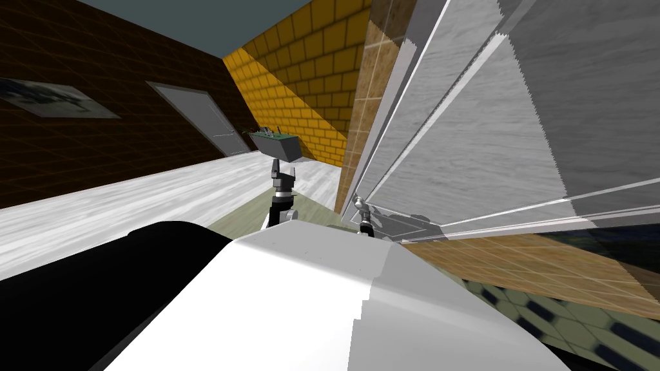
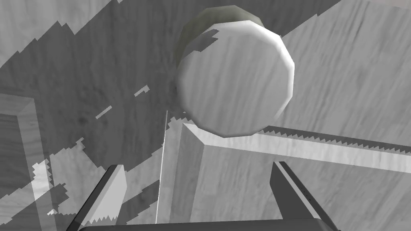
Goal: Push the door open
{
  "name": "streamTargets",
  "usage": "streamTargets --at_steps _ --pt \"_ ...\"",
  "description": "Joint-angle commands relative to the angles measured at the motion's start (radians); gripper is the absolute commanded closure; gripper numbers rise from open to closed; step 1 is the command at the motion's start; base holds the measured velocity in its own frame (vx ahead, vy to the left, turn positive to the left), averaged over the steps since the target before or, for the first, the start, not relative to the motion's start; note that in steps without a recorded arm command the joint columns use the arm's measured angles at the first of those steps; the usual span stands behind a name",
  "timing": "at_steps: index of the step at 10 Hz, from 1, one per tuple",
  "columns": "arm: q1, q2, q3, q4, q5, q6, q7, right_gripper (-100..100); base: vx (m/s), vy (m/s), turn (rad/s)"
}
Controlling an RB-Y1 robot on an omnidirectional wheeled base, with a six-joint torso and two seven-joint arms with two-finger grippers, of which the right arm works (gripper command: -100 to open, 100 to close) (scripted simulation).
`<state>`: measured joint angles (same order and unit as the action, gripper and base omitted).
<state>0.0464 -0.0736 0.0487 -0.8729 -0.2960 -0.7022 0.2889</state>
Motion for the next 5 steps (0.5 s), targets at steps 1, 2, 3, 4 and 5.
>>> streamTargets --at_steps 1,2,3,4,5 --pt "0.000 -0.002 0.011 0.000 -0.021 -0.009 -0.050 -100 -0.036 -0.001 0.039" --pt "0.000 -0.002 0.011 0.000 -0.021 -0.009 -0.063 -100 -0.026 -0.007 0.013" --pt "0.000 -0.004 0.019 -0.001 -0.035 -0.014 -0.098 -100 -0.022 -0.009 0.027" --pt "0.000 -0.005 0.027 -0.001 -0.050 -0.019 -0.126 -100 -0.034 -0.004 0.036" --pt "0.000 -0.005 0.027 -0.001 -0.050 -0.019 -0.137 -100 -0.026 0.000 0.014"
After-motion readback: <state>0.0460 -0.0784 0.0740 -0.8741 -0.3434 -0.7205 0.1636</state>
